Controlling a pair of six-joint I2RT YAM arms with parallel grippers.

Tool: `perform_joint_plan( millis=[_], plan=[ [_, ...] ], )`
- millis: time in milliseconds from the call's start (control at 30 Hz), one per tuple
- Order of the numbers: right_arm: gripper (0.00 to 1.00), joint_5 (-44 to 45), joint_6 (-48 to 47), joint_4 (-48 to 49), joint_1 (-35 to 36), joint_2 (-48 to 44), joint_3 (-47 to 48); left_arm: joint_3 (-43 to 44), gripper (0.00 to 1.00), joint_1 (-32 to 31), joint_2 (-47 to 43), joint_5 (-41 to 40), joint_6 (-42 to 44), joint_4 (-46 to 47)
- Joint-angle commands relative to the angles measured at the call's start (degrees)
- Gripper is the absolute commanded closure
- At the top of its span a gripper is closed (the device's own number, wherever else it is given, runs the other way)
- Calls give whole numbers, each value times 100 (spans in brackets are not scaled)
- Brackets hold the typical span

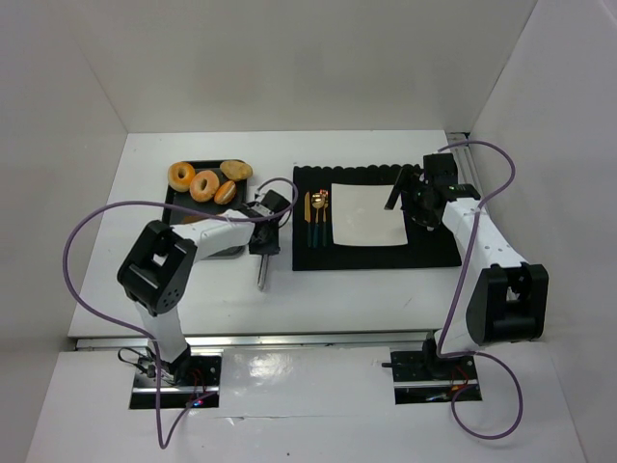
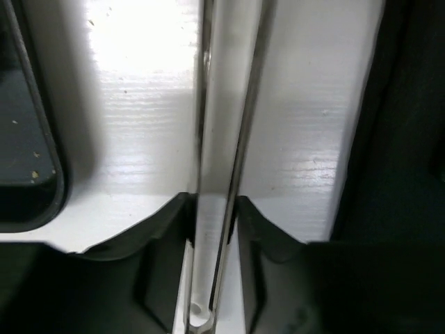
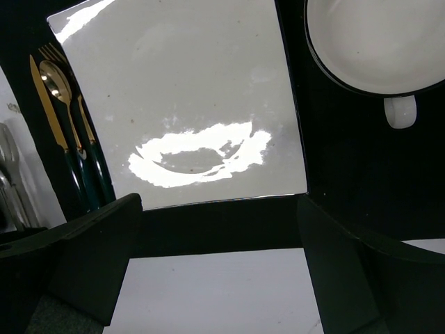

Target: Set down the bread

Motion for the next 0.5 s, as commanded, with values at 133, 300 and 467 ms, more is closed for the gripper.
perform_joint_plan(
  millis=[133, 300, 467],
  plan=[
    [0, 34, 10, 179, 11, -113, -13, 792, 71, 283, -837, -71, 674, -265],
    [0, -18, 115, 187, 11, -60, 40, 1829, 72, 633, -1154, 99, 772, -1204],
    [0, -133, 177, 241, 11, -60, 93, 3016, 69, 1046, -1006, 239, 710, -2058]
  ],
)
